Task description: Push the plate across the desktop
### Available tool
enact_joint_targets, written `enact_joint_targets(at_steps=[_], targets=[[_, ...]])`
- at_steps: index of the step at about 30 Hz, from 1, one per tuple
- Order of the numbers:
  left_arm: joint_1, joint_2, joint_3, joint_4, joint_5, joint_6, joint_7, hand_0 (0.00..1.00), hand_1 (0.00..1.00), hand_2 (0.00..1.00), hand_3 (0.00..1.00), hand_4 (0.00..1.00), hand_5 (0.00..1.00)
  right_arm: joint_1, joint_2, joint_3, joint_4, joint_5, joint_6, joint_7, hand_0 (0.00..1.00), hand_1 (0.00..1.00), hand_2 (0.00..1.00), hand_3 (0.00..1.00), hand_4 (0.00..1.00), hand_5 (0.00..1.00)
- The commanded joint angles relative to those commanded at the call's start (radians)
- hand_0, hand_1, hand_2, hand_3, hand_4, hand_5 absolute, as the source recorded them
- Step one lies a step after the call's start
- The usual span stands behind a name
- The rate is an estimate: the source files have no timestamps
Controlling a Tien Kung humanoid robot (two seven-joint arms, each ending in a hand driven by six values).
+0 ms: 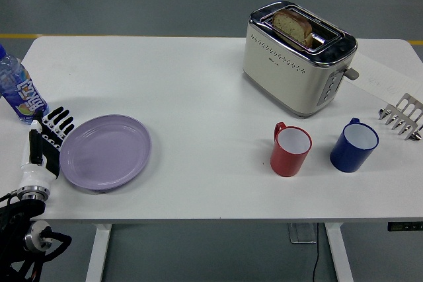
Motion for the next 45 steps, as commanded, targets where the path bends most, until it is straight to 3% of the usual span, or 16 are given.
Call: enact_joint_targets(at_steps=[23, 45], targets=[[-0.014, 0.0, 0.029, 0.01, -0.003, -0.001, -0.001, 0.809, 0.806, 0.792, 0.698, 0.561, 0.998, -0.003, 0.0, 0.007, 0.002, -0.011, -0.003, -0.002, 0.569, 0.477, 0.621, 0.633, 0.412, 0.588], [-0.014, 0.0, 0.128, 0.008, -0.017, 0.008, -0.011, 0.808, 0.804, 0.791, 0.7, 0.554, 0.998, -0.008, 0.0, 0.016, 0.003, -0.028, -0.008, -0.007, 0.569, 0.476, 0.623, 0.633, 0.411, 0.589]])
